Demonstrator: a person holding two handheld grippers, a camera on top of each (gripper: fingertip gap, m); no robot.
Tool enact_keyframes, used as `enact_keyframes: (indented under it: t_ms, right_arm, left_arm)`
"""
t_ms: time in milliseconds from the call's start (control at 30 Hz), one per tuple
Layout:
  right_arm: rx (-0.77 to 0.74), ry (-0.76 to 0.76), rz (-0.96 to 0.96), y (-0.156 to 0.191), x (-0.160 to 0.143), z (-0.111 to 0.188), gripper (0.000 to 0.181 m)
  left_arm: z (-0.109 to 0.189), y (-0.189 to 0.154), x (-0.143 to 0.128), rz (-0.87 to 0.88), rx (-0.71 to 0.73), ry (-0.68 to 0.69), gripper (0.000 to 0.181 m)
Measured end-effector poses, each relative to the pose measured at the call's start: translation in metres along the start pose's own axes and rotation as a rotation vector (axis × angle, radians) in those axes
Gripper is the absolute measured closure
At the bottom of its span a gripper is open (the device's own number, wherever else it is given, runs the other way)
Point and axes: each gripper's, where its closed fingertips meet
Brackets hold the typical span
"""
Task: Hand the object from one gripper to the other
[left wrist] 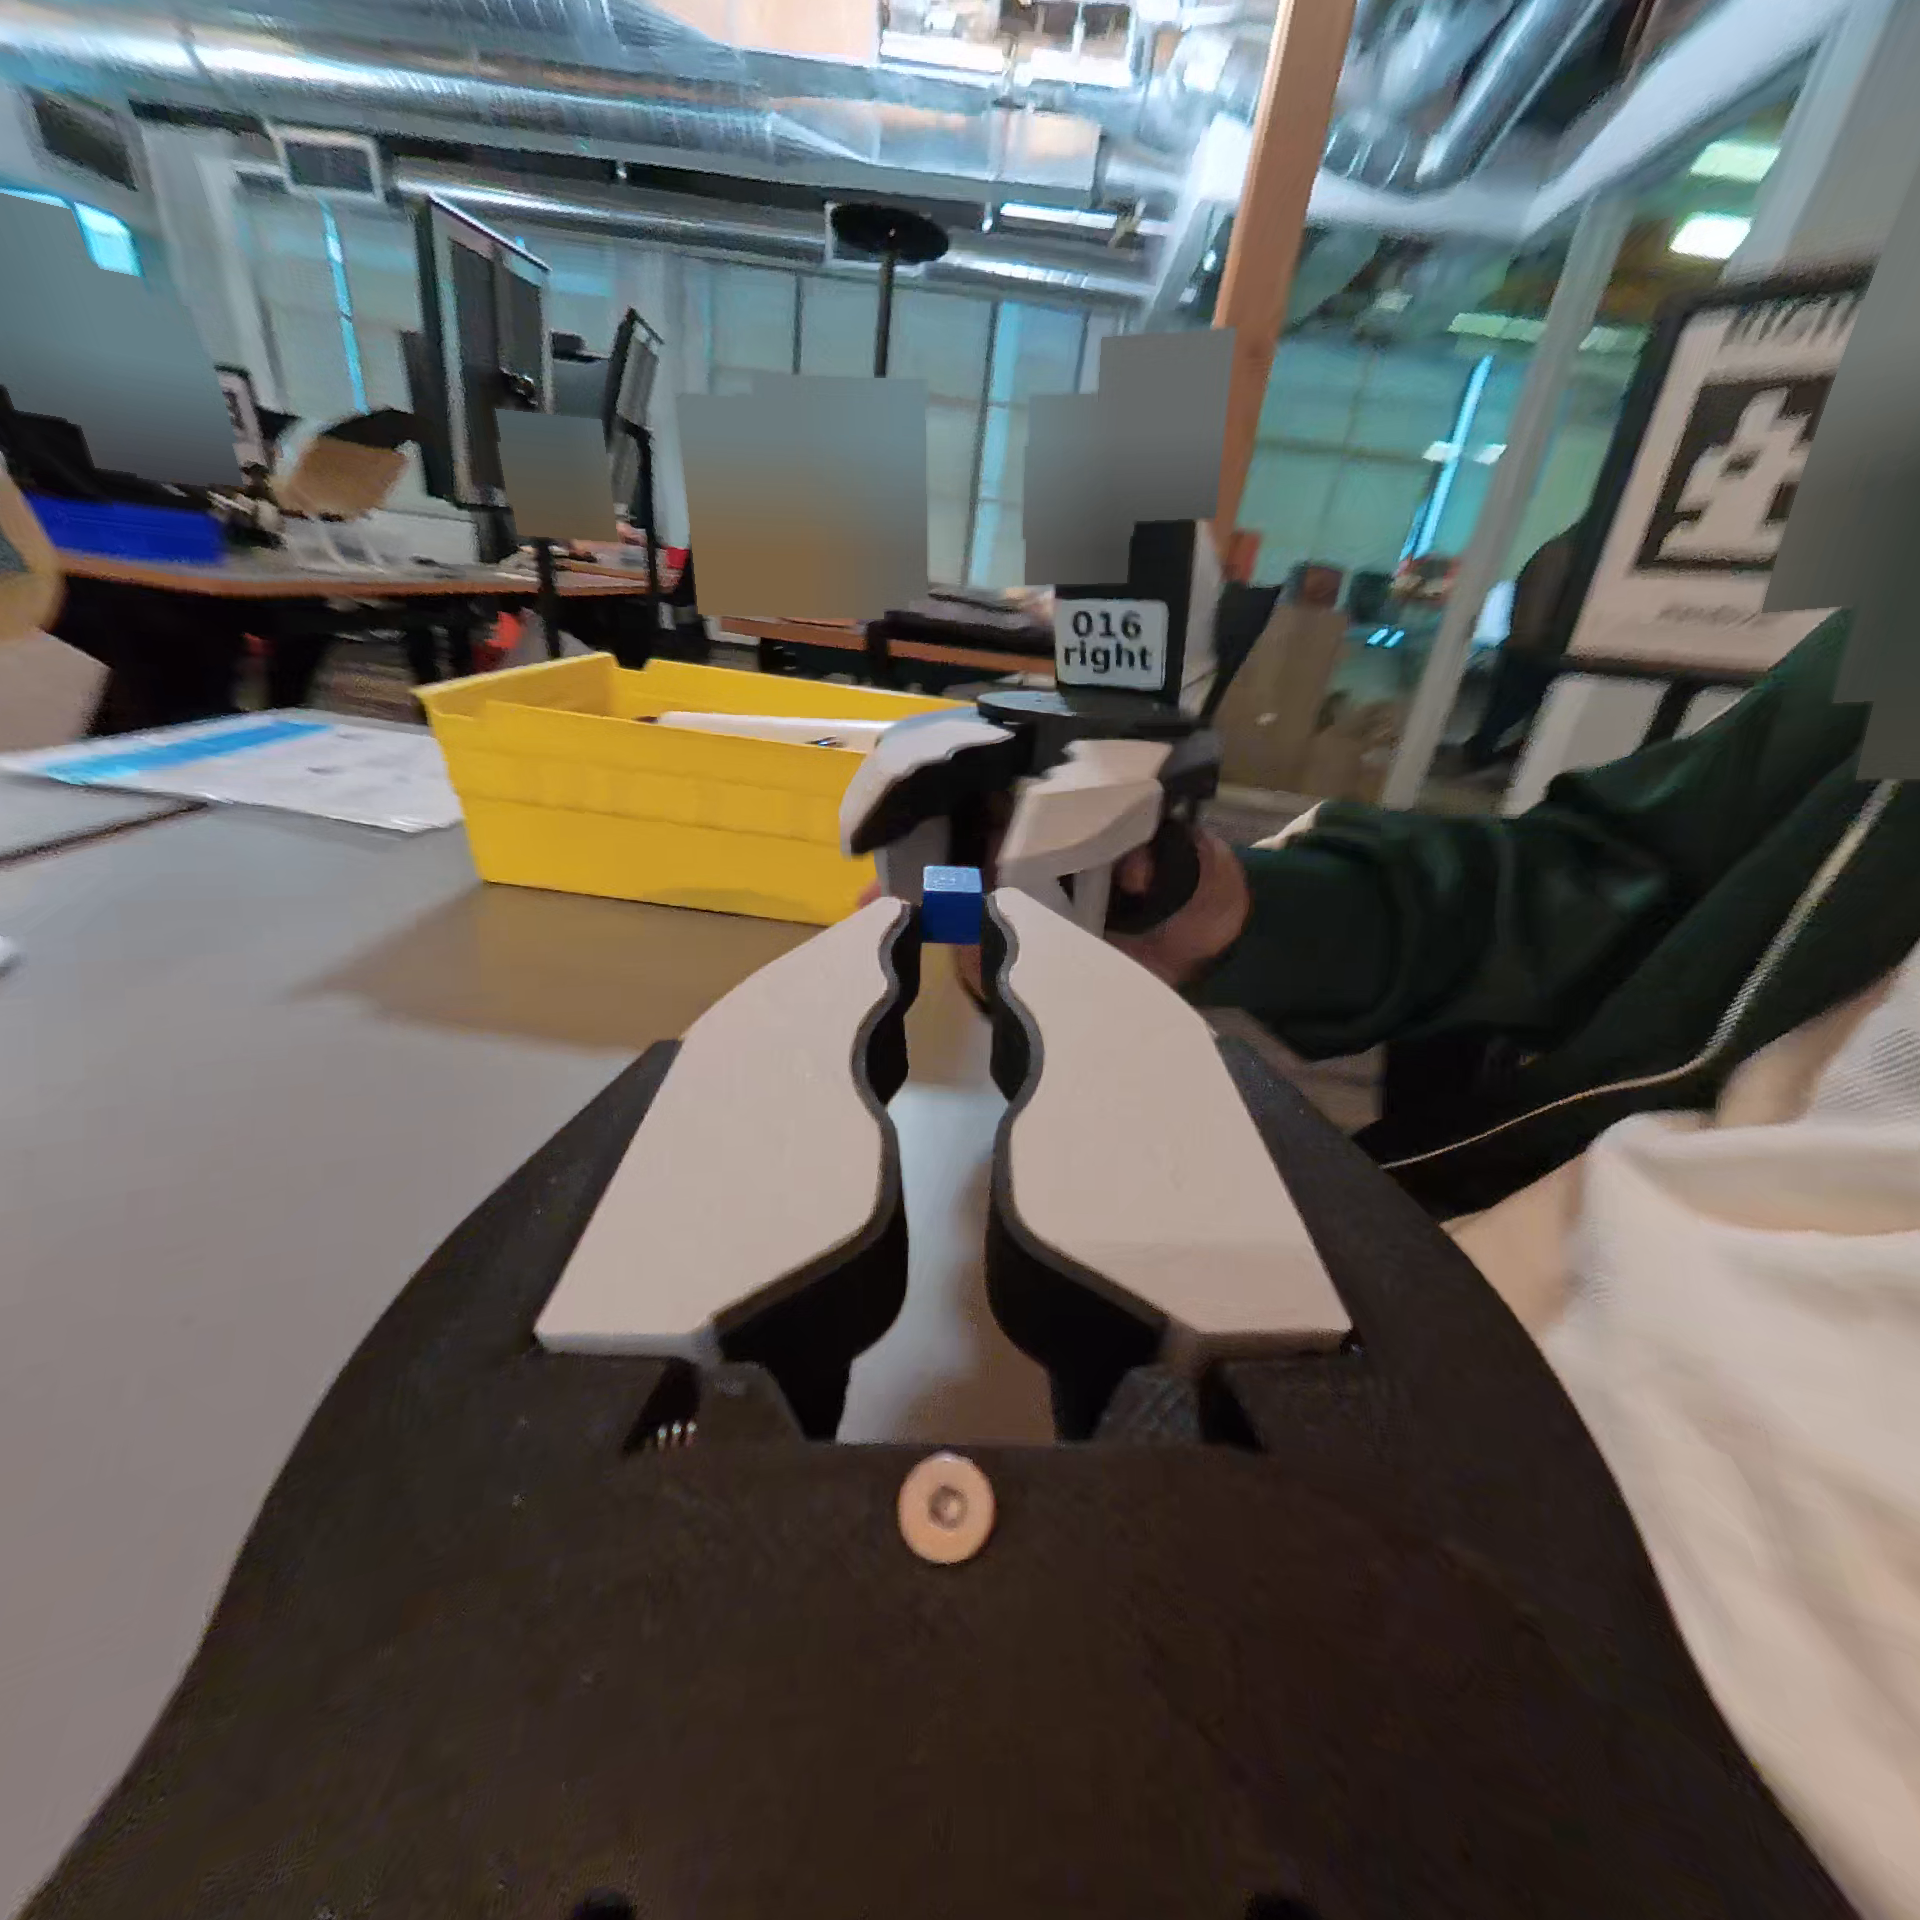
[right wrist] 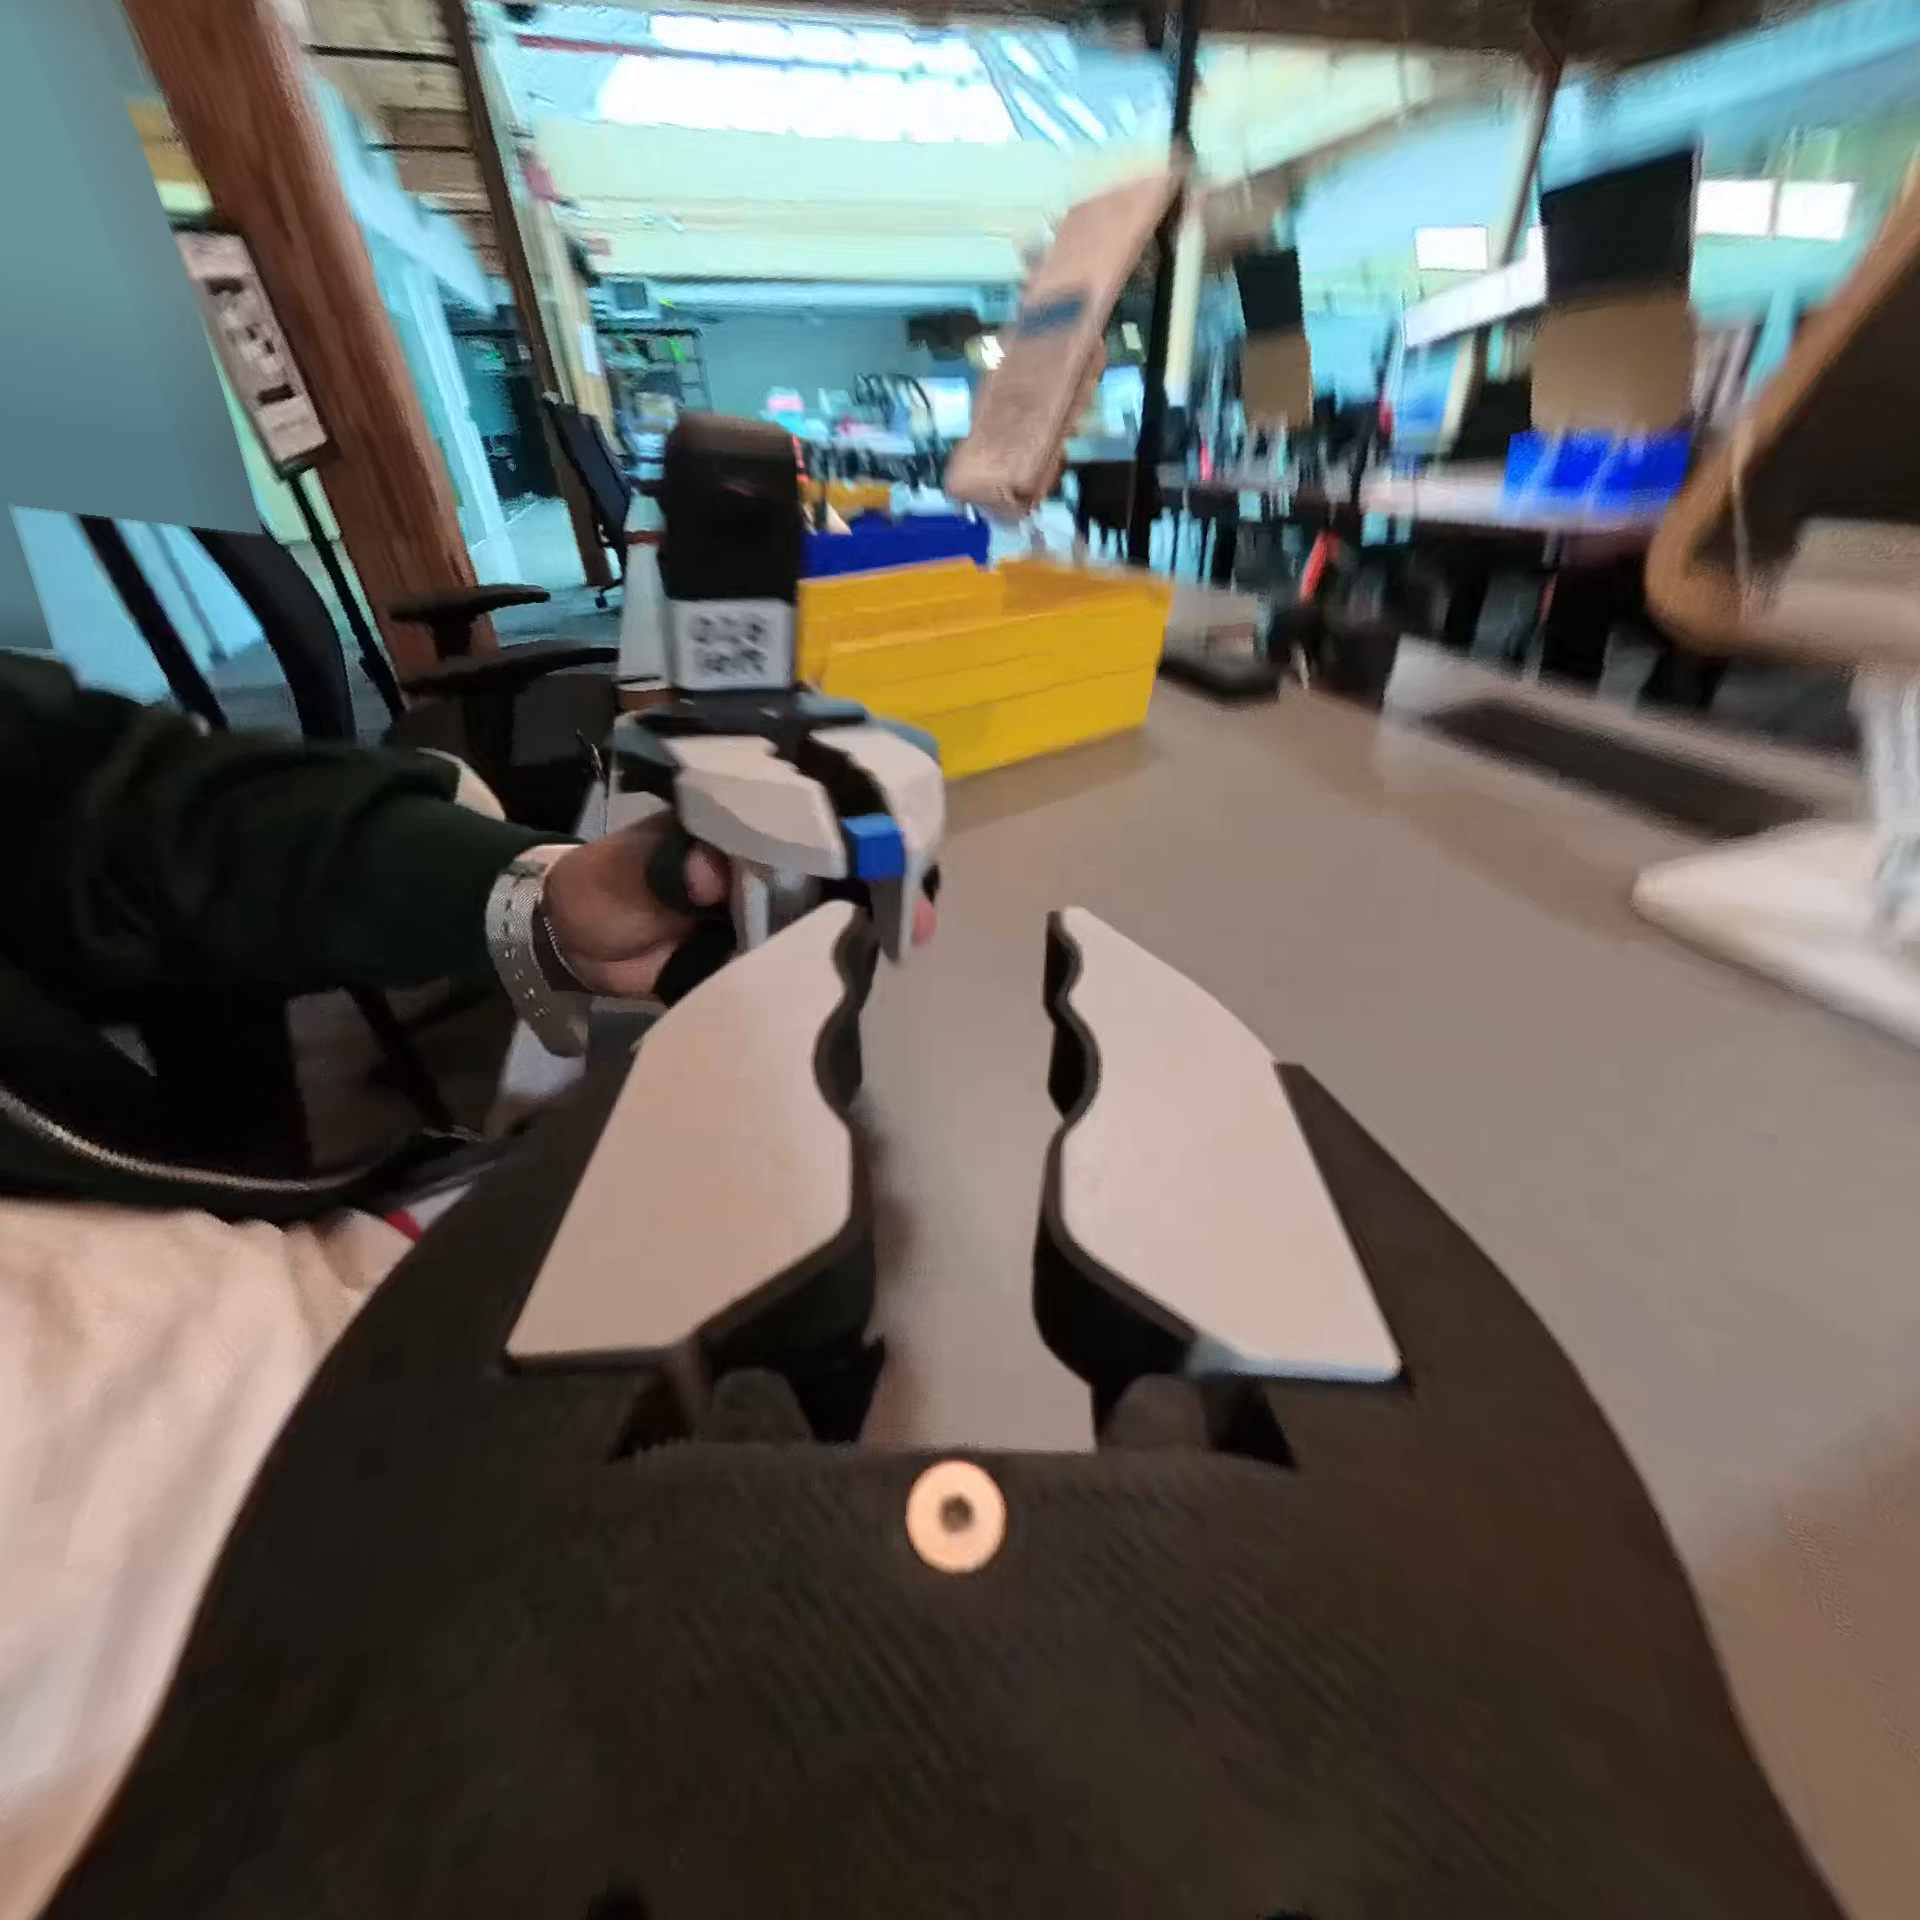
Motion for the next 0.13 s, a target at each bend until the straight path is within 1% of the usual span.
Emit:
enact_keyframes:
  t_ms: [33, 67, 133]
  right_arm:
    - [-0.007, 0.022, -0.123, -0.0049, -0.0087, 0.0002, 0.155]
    - [0.021, 0.024, -0.247, -0.0051, -0.0151, -0.0012, 0.16]
    - [0.095, -0.043, -0.462, -0.0033, -0.0182, -0.0046, 0.157]
  left_arm:
    - [-0.0004, 0.0006, -0.0007, -0.067, 0.028, 0.003, 0.17]
    - [-0.001, 0.0027, -0.0025, -0.137, 0.066, 0.016, 0.17]
    - [-0.0021, 0.0073, -0.0077, -0.28, 0.14, 0.058, 0.17]
Point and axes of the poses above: each gripper's, where its closed fingertips meet, z back along the fingers, x out of its top, y = z × x across the jaws, and after that the axes turned 14 degrees about x, right-handed
